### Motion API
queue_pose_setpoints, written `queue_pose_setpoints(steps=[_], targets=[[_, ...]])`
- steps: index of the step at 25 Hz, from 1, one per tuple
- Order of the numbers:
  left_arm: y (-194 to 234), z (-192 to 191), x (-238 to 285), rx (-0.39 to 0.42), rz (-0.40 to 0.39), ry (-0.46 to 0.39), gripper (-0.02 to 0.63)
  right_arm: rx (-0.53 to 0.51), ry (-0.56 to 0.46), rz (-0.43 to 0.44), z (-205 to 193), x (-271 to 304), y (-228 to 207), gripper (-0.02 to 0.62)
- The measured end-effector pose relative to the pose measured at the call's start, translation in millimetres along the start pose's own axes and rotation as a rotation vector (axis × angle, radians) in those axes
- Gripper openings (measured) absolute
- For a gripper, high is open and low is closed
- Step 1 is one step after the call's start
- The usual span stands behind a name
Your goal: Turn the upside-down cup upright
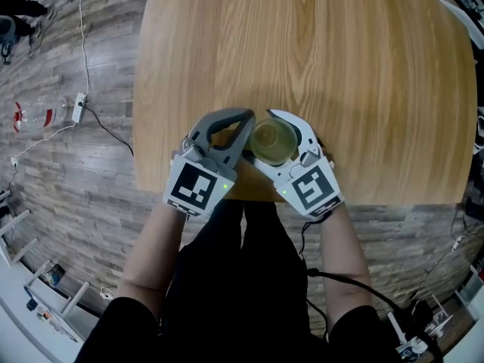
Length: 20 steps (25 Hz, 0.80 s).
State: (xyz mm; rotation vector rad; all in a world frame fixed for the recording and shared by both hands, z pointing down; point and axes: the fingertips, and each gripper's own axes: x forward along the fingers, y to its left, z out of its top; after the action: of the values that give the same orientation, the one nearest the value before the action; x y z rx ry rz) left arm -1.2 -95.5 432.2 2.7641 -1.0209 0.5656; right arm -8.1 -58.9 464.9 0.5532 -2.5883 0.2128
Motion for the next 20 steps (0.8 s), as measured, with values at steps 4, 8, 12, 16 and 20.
queue_pose_setpoints(steps=[4,8,12,16,20], targets=[[1,-14,0,-0.011,-0.004,0.03,0.008,-0.025,0.058,-0.007,-6,6,-1,0.336],[0,-20,3,-0.025,-0.007,0.034,0.008,-0.024,0.06,-0.003,-7,6,-2,0.336],[4,-22,6,-0.039,0.001,0.027,0.008,-0.012,0.059,-0.003,-6,8,-5,0.336],[4,-19,3,-0.041,0.01,0.019,0.008,0.017,0.027,-0.009,-1,2,-6,0.337],[13,-14,-1,-0.044,0.038,0.011,0.008,0.032,-0.004,-0.001,5,-9,-8,0.339]])
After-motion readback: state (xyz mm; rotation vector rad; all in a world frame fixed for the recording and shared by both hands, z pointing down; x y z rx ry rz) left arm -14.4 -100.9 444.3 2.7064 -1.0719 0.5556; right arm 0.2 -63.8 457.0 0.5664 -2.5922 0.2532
